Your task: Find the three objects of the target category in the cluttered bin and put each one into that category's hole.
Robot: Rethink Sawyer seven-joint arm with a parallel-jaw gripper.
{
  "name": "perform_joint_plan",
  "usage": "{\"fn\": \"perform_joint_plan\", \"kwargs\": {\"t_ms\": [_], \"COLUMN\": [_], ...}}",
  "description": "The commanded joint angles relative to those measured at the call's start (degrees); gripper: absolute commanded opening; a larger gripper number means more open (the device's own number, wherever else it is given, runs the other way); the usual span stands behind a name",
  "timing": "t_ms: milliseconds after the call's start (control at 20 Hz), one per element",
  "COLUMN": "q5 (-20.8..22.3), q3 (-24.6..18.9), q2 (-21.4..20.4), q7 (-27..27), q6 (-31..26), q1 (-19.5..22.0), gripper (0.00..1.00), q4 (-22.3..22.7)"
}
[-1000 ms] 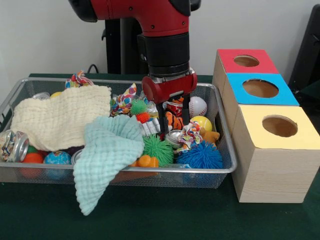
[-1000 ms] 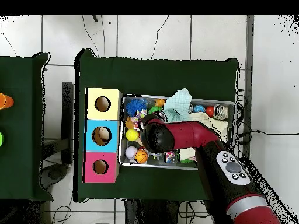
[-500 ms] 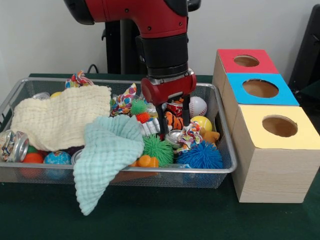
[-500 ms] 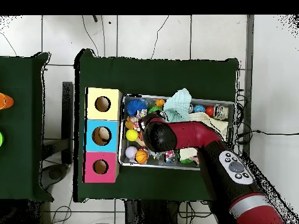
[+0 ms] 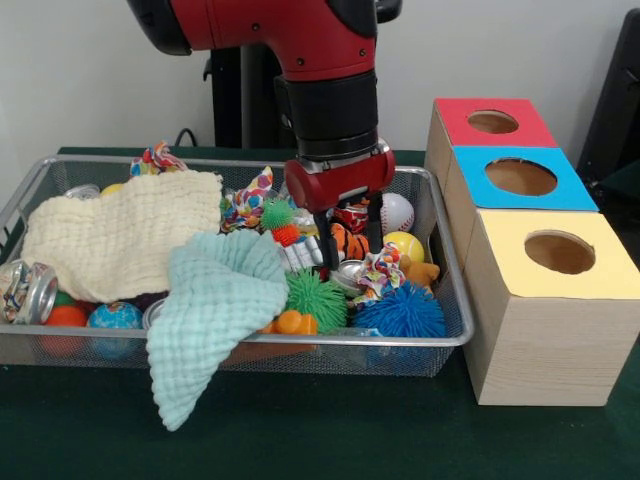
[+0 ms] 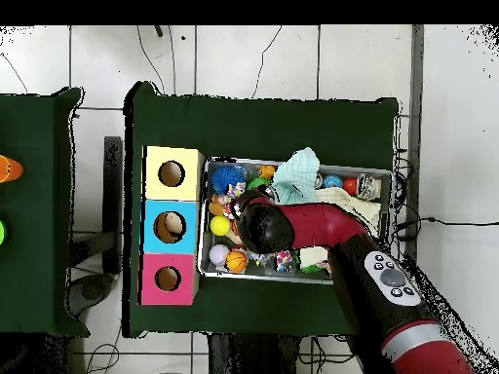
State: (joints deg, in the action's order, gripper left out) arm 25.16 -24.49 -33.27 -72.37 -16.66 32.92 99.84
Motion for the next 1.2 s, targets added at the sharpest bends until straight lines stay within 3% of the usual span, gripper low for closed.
{"fn": "perform_joint_plan", "kwargs": {"t_ms": [50,750,1200], "q5": [-1.31,0.07,1.39], "q3": [-1.62,3.69,7.17], "q2": [2.03,4.02,5.24], "q7": [-6.69,-8.71,-7.74], "q6": [-1.15,1.43,-0.96], "q1": [-0.50,-4.08,-5.79], "gripper": [1.00,1.00,1.00], "q4": [-0.59,-2.65,-3.67]}}
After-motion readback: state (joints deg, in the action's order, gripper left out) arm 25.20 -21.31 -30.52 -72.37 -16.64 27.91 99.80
